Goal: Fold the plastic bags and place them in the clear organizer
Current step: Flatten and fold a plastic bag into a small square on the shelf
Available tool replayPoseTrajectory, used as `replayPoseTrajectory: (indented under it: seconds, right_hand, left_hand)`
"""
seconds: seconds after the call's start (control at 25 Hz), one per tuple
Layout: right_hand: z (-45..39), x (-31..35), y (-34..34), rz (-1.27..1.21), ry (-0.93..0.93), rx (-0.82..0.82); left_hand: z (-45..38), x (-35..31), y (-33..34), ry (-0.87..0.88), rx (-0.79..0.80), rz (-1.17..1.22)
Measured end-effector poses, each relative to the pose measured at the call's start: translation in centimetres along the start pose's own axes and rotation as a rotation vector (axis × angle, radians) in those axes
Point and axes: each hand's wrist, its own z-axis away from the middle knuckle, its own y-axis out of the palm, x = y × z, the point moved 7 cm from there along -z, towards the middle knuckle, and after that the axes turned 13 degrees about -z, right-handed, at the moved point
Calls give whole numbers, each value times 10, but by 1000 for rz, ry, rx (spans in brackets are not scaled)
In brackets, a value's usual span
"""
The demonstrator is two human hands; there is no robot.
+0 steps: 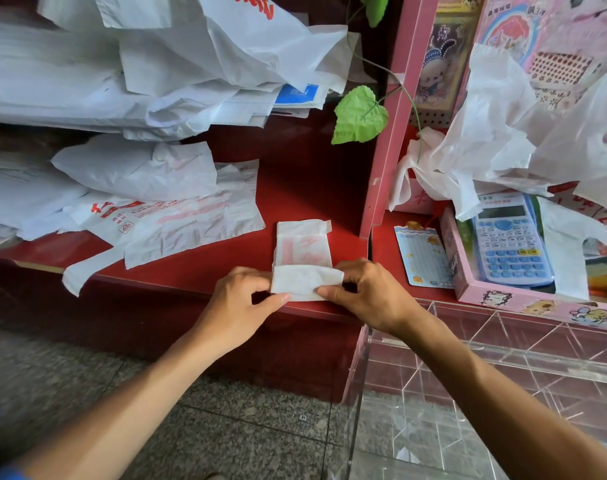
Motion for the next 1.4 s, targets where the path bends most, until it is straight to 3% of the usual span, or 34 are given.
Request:
replayPoseTrajectory:
  seconds: [0.16, 0.4, 0.68, 0.8, 0.92, 1.28, 1.4]
  right_hand:
    - [-6, -15, 1, 116, 190, -99]
    - [-12, -11, 4, 279, 298, -193]
    - [-16, -10, 3, 200, 263, -207]
    - [-15, -13, 1, 105, 201, -193]
    - [-14, -15, 4, 110, 200, -125]
    - [-17, -19, 2, 100, 299, -123]
    - [-18, -22, 2, 53, 301, -113]
  left_hand:
    - [-6, 1, 7, -52, -29, -28]
    - [-4, 5, 2, -177, -133, -125]
    - [-5, 10, -1, -225, -153, -5]
    - [-5, 13, -9, -299, -191, 160]
    - [-6, 14, -5, -314, -113, 295]
    - [-6, -1, -5, -255, -111, 181]
    - [-5, 4, 1, -326, -33, 248]
